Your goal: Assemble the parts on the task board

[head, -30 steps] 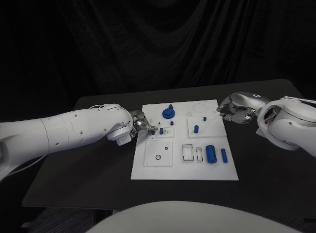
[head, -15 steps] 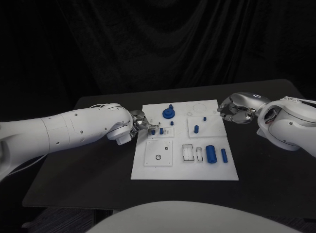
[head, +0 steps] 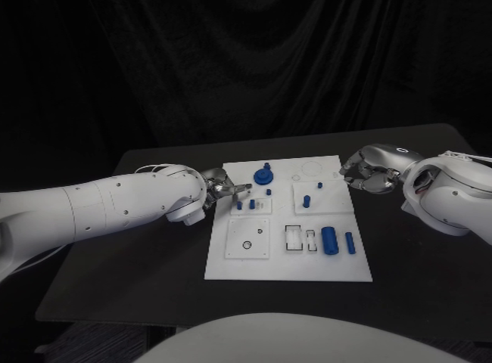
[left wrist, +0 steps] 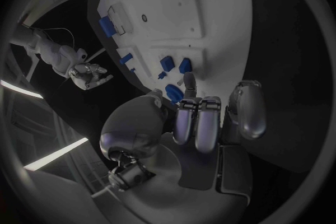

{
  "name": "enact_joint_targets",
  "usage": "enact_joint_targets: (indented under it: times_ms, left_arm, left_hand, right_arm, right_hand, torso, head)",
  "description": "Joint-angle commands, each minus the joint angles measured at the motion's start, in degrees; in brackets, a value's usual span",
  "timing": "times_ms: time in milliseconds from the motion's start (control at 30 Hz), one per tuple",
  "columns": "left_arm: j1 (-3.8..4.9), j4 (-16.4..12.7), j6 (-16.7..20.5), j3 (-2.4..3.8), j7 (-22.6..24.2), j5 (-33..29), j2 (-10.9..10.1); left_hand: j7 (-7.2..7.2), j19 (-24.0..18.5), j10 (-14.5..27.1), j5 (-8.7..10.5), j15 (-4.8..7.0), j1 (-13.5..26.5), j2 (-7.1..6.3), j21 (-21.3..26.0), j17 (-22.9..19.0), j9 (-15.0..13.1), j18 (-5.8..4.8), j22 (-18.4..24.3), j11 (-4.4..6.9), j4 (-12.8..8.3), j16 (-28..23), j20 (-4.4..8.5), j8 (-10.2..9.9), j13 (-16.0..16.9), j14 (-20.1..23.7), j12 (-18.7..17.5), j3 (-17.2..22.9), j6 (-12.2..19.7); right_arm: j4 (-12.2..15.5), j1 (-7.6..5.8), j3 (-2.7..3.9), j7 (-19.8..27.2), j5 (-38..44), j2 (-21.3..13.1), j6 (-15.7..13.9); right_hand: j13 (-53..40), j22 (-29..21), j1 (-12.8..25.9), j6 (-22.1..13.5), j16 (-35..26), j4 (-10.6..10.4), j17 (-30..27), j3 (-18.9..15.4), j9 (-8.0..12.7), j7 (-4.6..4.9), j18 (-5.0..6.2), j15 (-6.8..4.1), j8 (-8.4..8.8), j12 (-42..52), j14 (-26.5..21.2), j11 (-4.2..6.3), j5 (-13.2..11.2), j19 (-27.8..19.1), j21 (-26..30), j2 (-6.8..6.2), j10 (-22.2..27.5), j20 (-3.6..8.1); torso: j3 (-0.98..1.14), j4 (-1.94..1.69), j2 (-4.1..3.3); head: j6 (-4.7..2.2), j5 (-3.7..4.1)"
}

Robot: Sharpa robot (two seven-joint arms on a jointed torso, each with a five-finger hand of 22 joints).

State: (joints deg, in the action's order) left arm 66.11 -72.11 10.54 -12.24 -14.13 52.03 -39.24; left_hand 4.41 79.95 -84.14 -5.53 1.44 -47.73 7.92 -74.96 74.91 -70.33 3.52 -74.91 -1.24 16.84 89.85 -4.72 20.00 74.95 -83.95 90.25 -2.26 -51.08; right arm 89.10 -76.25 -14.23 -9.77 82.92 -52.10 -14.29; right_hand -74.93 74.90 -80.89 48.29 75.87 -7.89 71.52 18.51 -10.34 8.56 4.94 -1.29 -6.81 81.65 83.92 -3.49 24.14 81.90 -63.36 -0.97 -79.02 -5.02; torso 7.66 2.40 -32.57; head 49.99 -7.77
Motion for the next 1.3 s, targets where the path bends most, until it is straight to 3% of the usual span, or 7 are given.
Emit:
enact_joint_targets:
  times_ms: [33, 400, 600, 700, 900, 1033, 1300]
  left_arm:
    - [0.00, -0.4, 12.4, 0.09, 11.5, 6.1, -0.3]
    - [0.03, -1.5, 26.1, 0.10, 18.3, 21.2, -1.2]
    - [0.09, -1.2, 22.3, 0.10, 27.4, 23.6, -0.4]
    - [0.11, -0.3, 18.8, 0.10, 30.5, 24.0, 0.6]
    - [0.13, 3.2, 12.6, 0.11, 32.4, 28.5, 3.5]
    - [0.13, 5.2, 11.6, 0.11, 31.6, 33.6, 5.1]
    - [0.13, 8.1, 10.8, 0.12, 29.3, 39.6, 7.7]
  left_hand:
    - [-0.01, 0.8, -5.9, 1.83, 0.31, 0.7, 0.70, -0.8, 15.1, -1.0, 0.12, -10.3, 0.48, 0.0, 0.1, 0.08, 1.1, 15.0, -6.0, -0.3, -1.8, 0.2]
    - [-1.20, 2.4, -5.9, -4.07, 1.23, -6.6, 2.09, -3.6, 15.1, -6.2, -0.48, -11.1, 1.51, -0.5, 0.1, 0.95, 7.8, 15.0, -6.0, -0.3, -8.3, 0.7]
    - [1.24, -6.5, -3.0, -11.03, -1.21, -29.9, 0.12, 5.1, 14.4, -3.0, 1.36, -8.3, -0.81, -3.5, -0.1, -0.86, 0.4, 13.9, -5.3, -2.3, -2.8, 9.5]
    - [2.58, -14.7, 29.3, -7.48, -2.93, -42.0, -2.07, 11.2, -7.1, 4.3, 2.29, -6.6, -2.60, -6.5, -12.4, -2.04, -7.8, -1.3, 21.6, -30.1, 5.3, 11.1]
    - [1.12, -12.5, 51.9, -1.54, -3.50, -45.8, -8.88, 8.4, -19.3, 20.2, 2.02, -7.3, -5.43, -3.7, -20.9, -3.78, -16.5, -28.7, 25.0, -65.1, 14.0, 14.6]
    - [-4.07, -7.6, 55.1, -1.82, -2.21, -45.4, -10.71, 5.5, -18.9, 31.3, 1.70, -8.1, -3.53, -5.9, -19.7, -2.48, -16.5, -38.8, 18.2, -70.8, 14.0, 14.1]
    - [-5.87, -4.8, 54.8, -7.66, -1.65, -43.6, -11.20, 4.2, -16.6, 41.8, 1.19, -8.8, -3.02, -9.4, -16.5, -1.67, -16.0, -47.6, 14.6, -70.4, 13.4, 10.4]
  right_arm:
    - [0.1, 0.15, 0.04, -0.8, 0.1, -0.2, 0.2]
    - [0.3, 0.15, 0.04, -0.8, 0.1, -0.7, 0.1]
    - [0.3, 0.14, 0.04, -0.6, 0.1, -0.8, -0.2]
    - [0.3, 0.14, 0.04, -0.6, 0.1, -0.8, -0.2]
    - [0.3, 0.14, 0.04, -0.5, 0.1, -0.9, -0.2]
    - [0.3, 0.14, 0.04, -0.4, 0.1, -1.0, -0.3]
    - [0.3, 0.15, 0.04, -0.3, 0.1, -1.0, -0.4]
  right_hand:
    - [-1.1, 8.0, 0.1, 0.3, -0.3, 0.1, -0.1, 0.2, 0.1, 0.14, 0.35, 0.47, 0.20, -0.3, 0.6, -0.12, 0.2, -0.4, 0.2, -0.52, 0.3, -0.10]
    - [-1.1, 8.0, 0.1, 0.3, -0.3, 0.0, -0.1, 0.2, 0.1, 0.14, 0.35, 0.47, 0.22, -0.2, 0.6, -0.12, 0.2, -0.4, 0.2, -0.55, 0.3, -0.10]
    - [-1.1, 8.0, 0.1, 0.3, -0.3, 0.0, -0.1, 0.2, 0.1, 0.14, 0.35, 0.47, 0.22, -0.2, 0.6, -0.12, 0.2, -0.4, 0.2, -0.55, 0.3, -0.10]
    - [-1.1, 8.0, 0.1, 0.3, -0.3, 0.0, -0.1, 0.2, 0.1, 0.14, 0.35, 0.47, 0.22, -0.2, 0.6, -0.12, 0.2, -0.4, 0.2, -0.55, 0.3, -0.10]
    - [-1.1, 8.0, 0.2, 0.4, -0.2, 0.0, 0.0, 0.3, 0.1, 0.13, 0.34, 0.47, 0.23, -0.2, 0.6, -0.11, 0.2, -0.3, 0.2, -0.59, 0.3, -0.11]
    - [-1.1, 8.0, 0.2, 0.4, -0.2, 0.0, 0.0, 0.3, 0.1, 0.13, 0.34, 0.47, 0.23, -0.2, 0.6, -0.11, 0.2, -0.3, 0.2, -0.59, 0.3, -0.11]
    - [-1.2, 8.0, 0.3, 0.4, -0.2, 0.0, 0.0, 0.3, 0.1, 0.10, 0.32, 0.47, 0.23, -0.2, 0.6, -0.09, 0.2, -0.3, 0.1, -0.62, 0.2, -0.10]
  torso:
    - [0.00, -0.04, -0.02]
    - [-0.03, -0.01, -0.06]
    - [-0.01, -0.02, -0.11]
    - [0.01, -0.01, -0.09]
    - [0.01, -0.08, -0.11]
    - [0.09, 0.03, -0.11]
    - [-0.01, 0.06, -0.33]
  head:
    - [0.01, 0.06]
    - [0.01, 0.12]
    - [0.01, 0.00]
    - [0.01, 0.07]
    - [0.01, 0.43]
    - [0.01, 0.54]
    - [0.01, 0.81]
